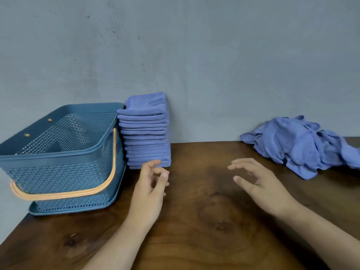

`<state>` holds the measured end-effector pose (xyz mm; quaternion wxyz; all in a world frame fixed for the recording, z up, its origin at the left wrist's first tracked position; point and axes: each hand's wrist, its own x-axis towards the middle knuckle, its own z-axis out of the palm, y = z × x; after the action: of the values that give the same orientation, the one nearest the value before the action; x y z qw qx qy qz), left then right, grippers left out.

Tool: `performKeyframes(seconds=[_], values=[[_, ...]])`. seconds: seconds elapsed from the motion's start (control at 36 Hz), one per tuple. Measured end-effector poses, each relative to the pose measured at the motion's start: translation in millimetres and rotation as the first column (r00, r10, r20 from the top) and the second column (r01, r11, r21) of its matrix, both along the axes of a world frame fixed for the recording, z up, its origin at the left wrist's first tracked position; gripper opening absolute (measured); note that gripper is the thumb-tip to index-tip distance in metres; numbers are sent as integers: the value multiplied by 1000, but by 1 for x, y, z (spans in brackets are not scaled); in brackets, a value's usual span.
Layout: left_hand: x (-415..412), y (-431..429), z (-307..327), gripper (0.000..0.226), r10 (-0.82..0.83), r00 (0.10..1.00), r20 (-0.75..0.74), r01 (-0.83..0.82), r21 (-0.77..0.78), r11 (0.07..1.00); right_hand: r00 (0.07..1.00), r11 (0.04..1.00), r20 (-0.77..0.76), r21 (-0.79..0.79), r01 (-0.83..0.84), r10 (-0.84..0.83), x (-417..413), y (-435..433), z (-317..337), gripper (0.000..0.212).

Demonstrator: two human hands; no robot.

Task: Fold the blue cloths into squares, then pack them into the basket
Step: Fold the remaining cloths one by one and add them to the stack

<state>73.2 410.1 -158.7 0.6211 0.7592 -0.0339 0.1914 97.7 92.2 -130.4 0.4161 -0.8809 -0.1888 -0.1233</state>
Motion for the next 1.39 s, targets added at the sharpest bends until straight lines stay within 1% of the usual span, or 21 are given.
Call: performKeyframes(seconds=[0.08,0.11,0.17,0.25,0.33,0.36,0.42,0.44,0.5,0.58,0.64,0.67,0.78,0.86,1.03,1.14,1.22,1.31,1.39], values=[[0,-7,2,29,-49,999,-5,49,170,984,998,995,23,74,62,-64,-3,-30,-15,30],[-2,-11,2,30,-59,998,-7,59,224,973,997,994,29,76,75,-77,-2,-37,-17,30],[-7,-19,2,32,-71,997,-7,70,320,945,995,996,39,15,87,-88,1,-47,-22,28],[-17,-30,0,35,-86,996,-20,87,415,906,994,986,65,-134,100,-92,6,-55,-29,27],[-22,-49,-4,36,-100,994,-41,107,496,862,972,962,119,-164,220,-202,10,-68,-36,28],[-22,-57,-5,36,-101,994,-44,109,504,857,953,940,153,-182,288,-262,13,-75,-37,29],[-21,-73,-7,36,-106,993,-61,122,543,831,893,868,220,-231,439,-393,20,-89,-39,33],[-21,-82,-8,37,-113,991,-68,132,580,804,855,822,245,-249,512,-458,26,-96,-40,37],[-21,-100,-9,39,-134,989,-61,140,679,721,774,733,276,-254,631,-570,36,-113,-39,45],[-20,-124,-6,44,-199,979,-46,158,791,591,685,644,271,-235,728,-676,50,-135,-41,53],[-17,-132,-3,46,-242,968,-60,184,826,533,667,618,279,-251,745,-690,56,-144,-44,54],[-15,-135,-2,47,-253,965,-65,193,829,524,668,617,283,-257,744,-688,59,-146,-44,54],[-10,-132,-3,45,-222,972,-72,196,771,606,666,624,268,-233,746,-696,66,-145,-40,57],[-13,-133,-5,45,-229,970,-75,202,770,605,676,620,289,-270,737,-678,66,-143,-42,61],[-12,-129,-3,44,-254,964,-76,222,753,620,658,588,300,-296,753,-691,82,-145,-38,63],[-10,-127,-2,45,-281,957,-70,239,739,629,638,576,323,-274,770,-699,89,-146,-37,68],[-11,-123,-4,46,-287,954,-84,253,739,625,646,584,315,-277,763,-695,89,-143,-43,71],[-12,-122,-6,45,-288,954,-88,257,737,625,669,617,366,-264,742,-647,87,-139,-43,71],[-9,-124,-6,45,-287,953,-95,266,716,646,693,637,472,-305,708,-545,80,-131,-37,70]])
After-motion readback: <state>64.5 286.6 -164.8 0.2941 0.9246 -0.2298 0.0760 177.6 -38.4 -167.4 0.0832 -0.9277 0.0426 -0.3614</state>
